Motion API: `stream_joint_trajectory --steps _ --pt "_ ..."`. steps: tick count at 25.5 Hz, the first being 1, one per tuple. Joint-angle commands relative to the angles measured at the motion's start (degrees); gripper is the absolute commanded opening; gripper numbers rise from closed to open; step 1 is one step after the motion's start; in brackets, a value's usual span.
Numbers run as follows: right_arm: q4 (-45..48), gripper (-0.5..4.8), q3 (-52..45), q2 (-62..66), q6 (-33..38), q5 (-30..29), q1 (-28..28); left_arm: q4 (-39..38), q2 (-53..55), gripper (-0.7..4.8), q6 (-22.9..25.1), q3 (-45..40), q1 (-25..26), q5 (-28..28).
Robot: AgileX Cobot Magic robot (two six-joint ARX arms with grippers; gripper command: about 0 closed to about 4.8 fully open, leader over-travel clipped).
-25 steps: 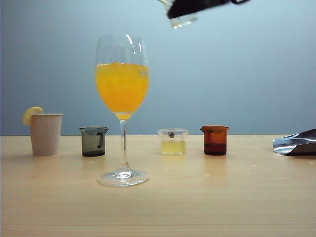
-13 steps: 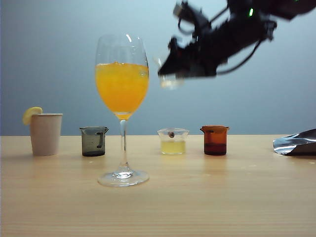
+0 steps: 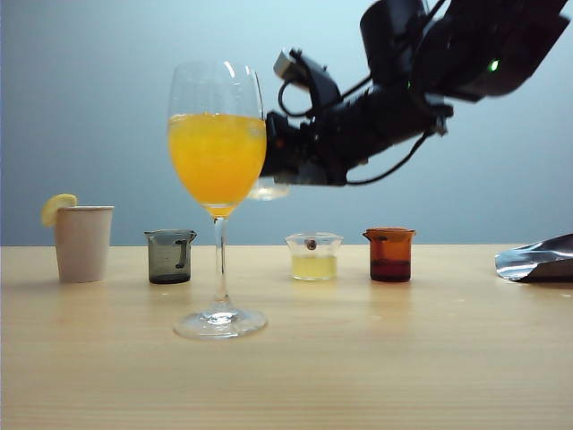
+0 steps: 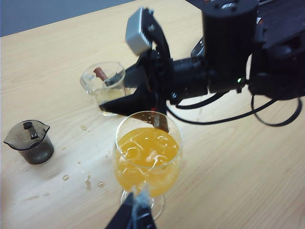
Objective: Pick up the second measuring cup from the left, pour the orange juice inside into the goblet, and finally put the measuring cup back in its original place.
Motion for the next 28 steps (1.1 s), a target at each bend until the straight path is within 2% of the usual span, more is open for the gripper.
stream_joint_trajectory --steps 1,14,20,28 --pt "4.94 1.46 0.33 2.25 0.00 -0.15 0.61 0.28 -0.04 -0.06 0.24 0.15 -0.02 -0.04" --pt "18.73 1.44 0.39 13.79 0.26 0.55 1.57 -1.16 0.61 -0.06 0.26 0.02 -0.02 -0.26" --pt "22.25 1.44 0.55 17.49 0.17 9.09 4.63 -1.49 2.05 -0.06 0.26 0.02 -0.02 -0.24" --pt "23.67 1.43 3.17 19.96 0.00 14.34 6.49 -2.05 2.36 -0.06 0.26 0.02 -0.02 -0.24"
